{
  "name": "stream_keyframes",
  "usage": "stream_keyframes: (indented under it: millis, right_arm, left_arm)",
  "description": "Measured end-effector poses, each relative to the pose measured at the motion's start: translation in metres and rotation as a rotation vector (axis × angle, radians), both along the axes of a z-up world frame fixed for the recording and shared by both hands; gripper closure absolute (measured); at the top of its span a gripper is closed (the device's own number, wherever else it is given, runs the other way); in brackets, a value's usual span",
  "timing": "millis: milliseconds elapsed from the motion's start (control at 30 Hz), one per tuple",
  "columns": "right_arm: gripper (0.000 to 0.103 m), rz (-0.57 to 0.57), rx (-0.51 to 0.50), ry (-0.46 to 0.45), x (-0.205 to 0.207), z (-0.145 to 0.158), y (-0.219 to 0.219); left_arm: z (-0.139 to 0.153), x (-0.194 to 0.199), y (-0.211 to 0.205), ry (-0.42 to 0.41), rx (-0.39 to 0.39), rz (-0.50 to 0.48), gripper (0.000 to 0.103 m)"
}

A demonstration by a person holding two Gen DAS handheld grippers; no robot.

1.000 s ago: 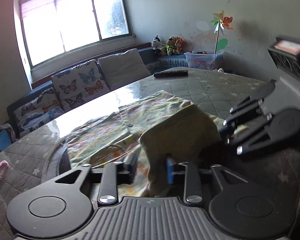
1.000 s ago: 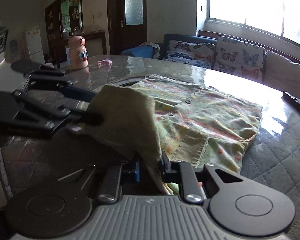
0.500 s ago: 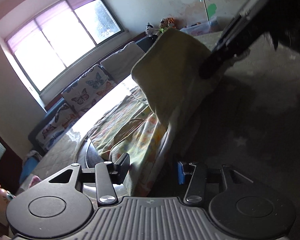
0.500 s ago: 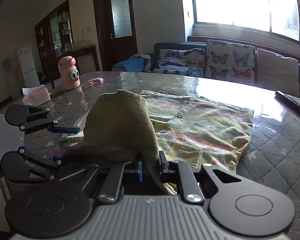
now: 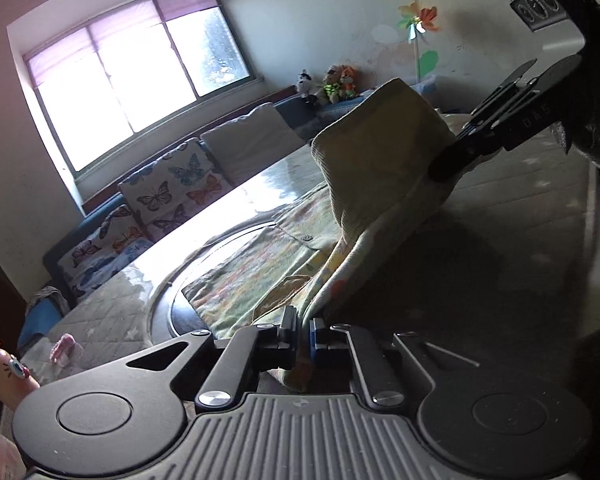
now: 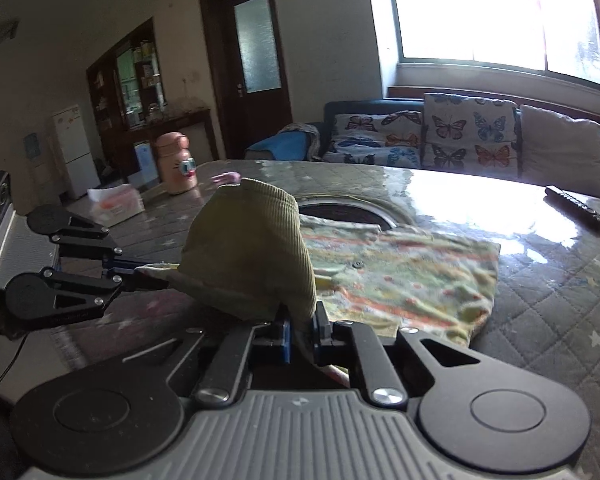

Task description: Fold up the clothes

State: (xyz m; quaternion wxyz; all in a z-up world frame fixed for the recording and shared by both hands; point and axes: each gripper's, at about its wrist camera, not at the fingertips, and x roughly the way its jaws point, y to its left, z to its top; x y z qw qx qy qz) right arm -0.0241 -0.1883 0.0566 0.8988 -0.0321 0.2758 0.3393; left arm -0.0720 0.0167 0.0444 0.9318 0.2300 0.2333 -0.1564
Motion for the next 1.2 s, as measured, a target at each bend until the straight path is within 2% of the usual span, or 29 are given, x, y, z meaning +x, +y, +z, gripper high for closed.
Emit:
stream_keyframes:
  millis: [100, 200, 400, 500, 667, 867, 1000, 1067, 1200]
  right_arm:
    - [0.095, 0.037, -0.012, -0.021, -0.023, 0.015, -0.005]
    - [0.095, 0.061, -0.027, -0.053, -0.025, 0.027, -0.004]
    - [0.095, 0.022, -0.04, -0.066, 0.017, 0.033, 0.008]
    - [0.095, 0.011, -0.069, -0.057, 0.051, 0.034, 0.016]
    - [0.095, -0.028, -0.127, -0.008, 0.118, 0.018, 0.029]
    - [0.095, -0.103, -0.16, 0.055, 0.168, -0.025, 0.04]
    - [0.088, -0.155, -0.19, 0.063, 0.182, -0.054, 0.043]
    - [0.084, -0.189, -0.169, 0.063, 0.186, -0.058, 0.038]
    - [0.08, -0.262, -0.128, 0.022, 0.173, -0.051, 0.023]
  left_arm:
    - [0.016, -0.02, -0.002, 0.005, -0.024, -0.011, 0.096]
    - [0.026, -0.017, -0.001, -0.019, -0.03, 0.008, 0.096]
    - [0.035, 0.036, 0.003, -0.039, -0.045, 0.047, 0.096]
    - [0.031, 0.074, 0.006, -0.015, -0.037, 0.068, 0.096]
    - [0.015, 0.137, 0.013, 0.053, -0.037, 0.11, 0.096]
    - [-0.022, 0.191, 0.021, 0.158, -0.075, 0.181, 0.096]
    - [-0.039, 0.209, 0.023, 0.195, -0.087, 0.226, 0.092]
    - [-0.039, 0.214, 0.023, 0.199, -0.086, 0.239, 0.091]
    - [-0.034, 0.221, 0.022, 0.178, -0.071, 0.266, 0.082]
